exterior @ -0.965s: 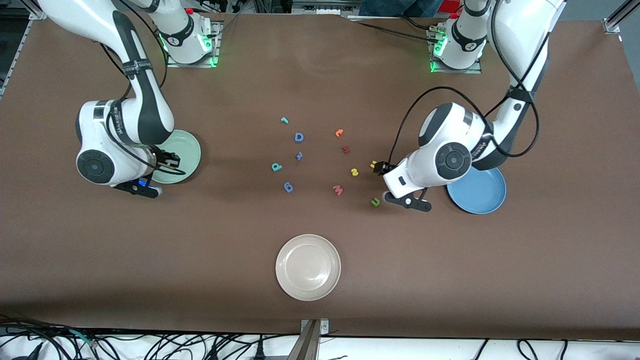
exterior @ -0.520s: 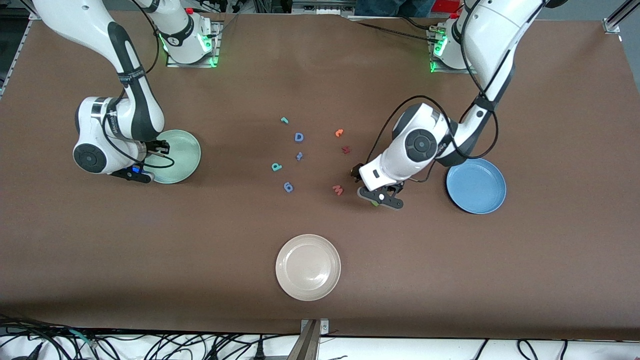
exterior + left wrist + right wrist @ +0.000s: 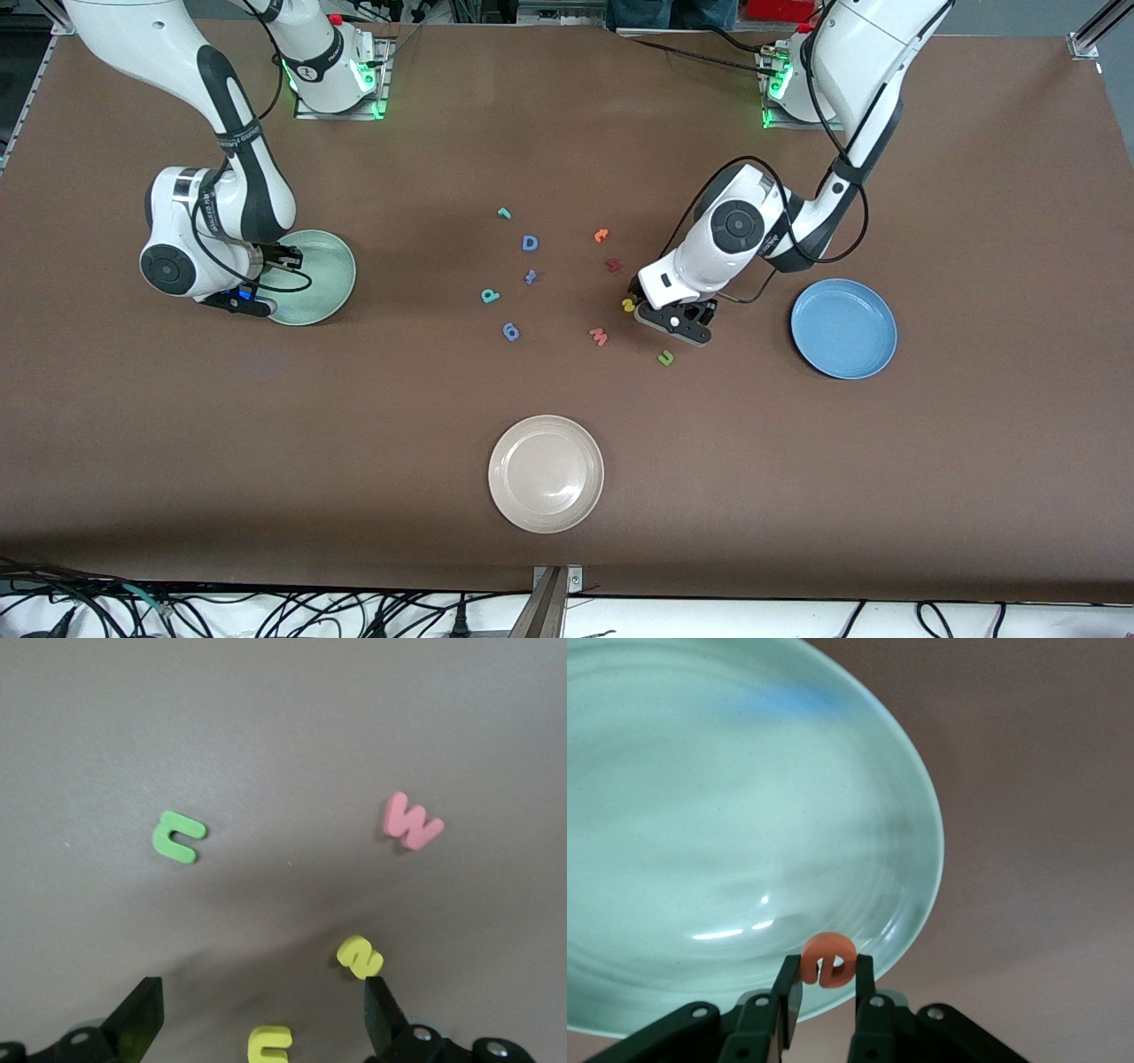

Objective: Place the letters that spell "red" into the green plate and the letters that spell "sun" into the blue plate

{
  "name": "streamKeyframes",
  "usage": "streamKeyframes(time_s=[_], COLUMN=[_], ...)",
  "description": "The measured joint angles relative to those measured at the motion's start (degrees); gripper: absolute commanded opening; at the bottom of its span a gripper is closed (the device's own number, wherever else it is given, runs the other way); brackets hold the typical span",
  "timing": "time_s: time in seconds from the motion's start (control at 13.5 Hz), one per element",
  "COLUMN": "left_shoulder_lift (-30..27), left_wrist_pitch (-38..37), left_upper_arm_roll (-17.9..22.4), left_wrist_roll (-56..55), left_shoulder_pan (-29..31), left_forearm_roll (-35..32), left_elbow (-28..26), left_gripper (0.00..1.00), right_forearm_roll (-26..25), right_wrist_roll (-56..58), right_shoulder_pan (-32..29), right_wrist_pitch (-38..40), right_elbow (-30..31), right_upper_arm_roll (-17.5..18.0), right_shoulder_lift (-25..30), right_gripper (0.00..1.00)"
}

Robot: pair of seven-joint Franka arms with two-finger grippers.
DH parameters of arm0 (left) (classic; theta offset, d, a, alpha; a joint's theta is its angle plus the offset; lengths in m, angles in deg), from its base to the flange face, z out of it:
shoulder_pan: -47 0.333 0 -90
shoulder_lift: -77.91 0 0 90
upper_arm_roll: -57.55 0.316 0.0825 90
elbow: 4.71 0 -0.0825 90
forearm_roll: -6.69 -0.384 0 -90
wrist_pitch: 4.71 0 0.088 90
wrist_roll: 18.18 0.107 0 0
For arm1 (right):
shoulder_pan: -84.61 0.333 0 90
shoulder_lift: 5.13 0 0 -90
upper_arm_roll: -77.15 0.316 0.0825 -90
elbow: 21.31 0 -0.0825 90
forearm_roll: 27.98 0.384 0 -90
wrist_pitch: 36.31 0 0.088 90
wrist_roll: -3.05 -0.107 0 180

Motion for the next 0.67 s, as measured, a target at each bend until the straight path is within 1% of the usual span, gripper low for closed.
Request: streamKeyframes(time_s=[0.15, 0.22, 0.37, 0.45, 0.67], left_shoulder_lift=[-1.1, -1.2, -1.4, -1.4, -1.4], left_wrist_pitch=[4.0, 4.8, 5.3, 5.3, 5.3], left_upper_arm_roll=[-0.1, -0.1, -0.1, -0.1, 0.0], left_wrist_roll=[-0.7, -1.2, -3.3, -5.9, -18.6], left_shoulder_pan=[-0.7, -1.2, -2.3, -2.5, -2.4], left_forearm_roll=[0.0, 0.0, -2.2, -5.4, -20.4], left_elbow=[-3.9, -5.2, -6.5, -6.7, -7.2], left_gripper=[1.0, 1.0, 1.0, 1.0, 1.0], right_forearm_roll=[0.0, 0.0, 0.0, 0.0, 0.0], right_wrist_roll=[0.0, 0.0, 0.0, 0.0, 0.0], right_shoulder_pan=[0.0, 0.0, 0.0, 0.0, 0.0], right_wrist_pitch=[0.0, 0.0, 0.0, 0.0, 1.0], right_elbow=[0.0, 0.0, 0.0, 0.0, -1.0], right_upper_arm_roll=[0.0, 0.0, -0.1, -0.1, -0.1], right_shoulder_lift=[0.0, 0.0, 0.0, 0.1, 1.0], right_gripper=[0.6, 0.64, 0.65, 0.67, 0.67])
